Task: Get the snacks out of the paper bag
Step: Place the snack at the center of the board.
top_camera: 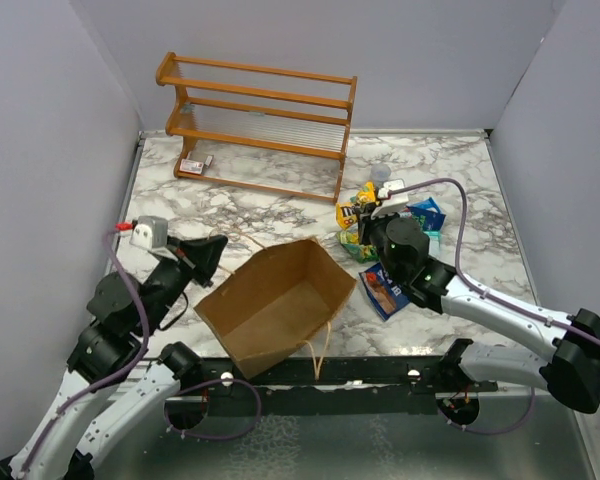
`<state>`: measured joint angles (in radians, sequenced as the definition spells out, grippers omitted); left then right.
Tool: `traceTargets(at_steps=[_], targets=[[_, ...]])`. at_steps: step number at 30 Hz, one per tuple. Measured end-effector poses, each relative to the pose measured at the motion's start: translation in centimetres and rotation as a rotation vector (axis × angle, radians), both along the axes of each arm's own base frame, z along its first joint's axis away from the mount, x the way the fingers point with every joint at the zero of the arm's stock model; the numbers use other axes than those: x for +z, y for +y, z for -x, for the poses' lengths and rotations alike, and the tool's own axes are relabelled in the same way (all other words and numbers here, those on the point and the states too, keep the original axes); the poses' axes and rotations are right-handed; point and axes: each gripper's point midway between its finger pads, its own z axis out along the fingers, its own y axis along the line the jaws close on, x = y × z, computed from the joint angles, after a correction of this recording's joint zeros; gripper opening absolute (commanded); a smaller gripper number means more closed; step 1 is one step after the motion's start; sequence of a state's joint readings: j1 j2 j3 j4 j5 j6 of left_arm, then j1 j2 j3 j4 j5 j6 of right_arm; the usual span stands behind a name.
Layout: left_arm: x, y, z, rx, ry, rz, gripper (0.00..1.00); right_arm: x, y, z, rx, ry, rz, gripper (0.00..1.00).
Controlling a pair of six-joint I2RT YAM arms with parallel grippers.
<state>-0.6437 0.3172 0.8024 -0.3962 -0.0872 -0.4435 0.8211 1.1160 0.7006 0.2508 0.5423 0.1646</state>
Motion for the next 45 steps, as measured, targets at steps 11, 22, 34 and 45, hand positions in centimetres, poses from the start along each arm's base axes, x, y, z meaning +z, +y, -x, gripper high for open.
traceTargets(at_steps=[11, 22, 34, 45], targets=[[-1.3, -2.9, -12.4, 0.253, 0.204, -0.299, 0.0, 0.0, -1.1, -0.3, -0.024, 0.019, 0.01, 0.04], [0.0, 3.1, -16.7, 0.406, 0.229, -0.258, 0.0, -1.3, -3.3, -0.2, -0.087, 0.1, 0.023, 0.04], [-0.3, 3.2, -16.7, 0.339, 0.241, -0.236, 0.2, -5.0, -7.7, -1.3, -0.241, 0.25, 0.002, 0.04], [4.6, 2.1, -14.5, 0.257, 0.146, -0.166, 0.54, -12.8, -14.8, 1.9, -0.422, 0.425, -0.058, 0.22]])
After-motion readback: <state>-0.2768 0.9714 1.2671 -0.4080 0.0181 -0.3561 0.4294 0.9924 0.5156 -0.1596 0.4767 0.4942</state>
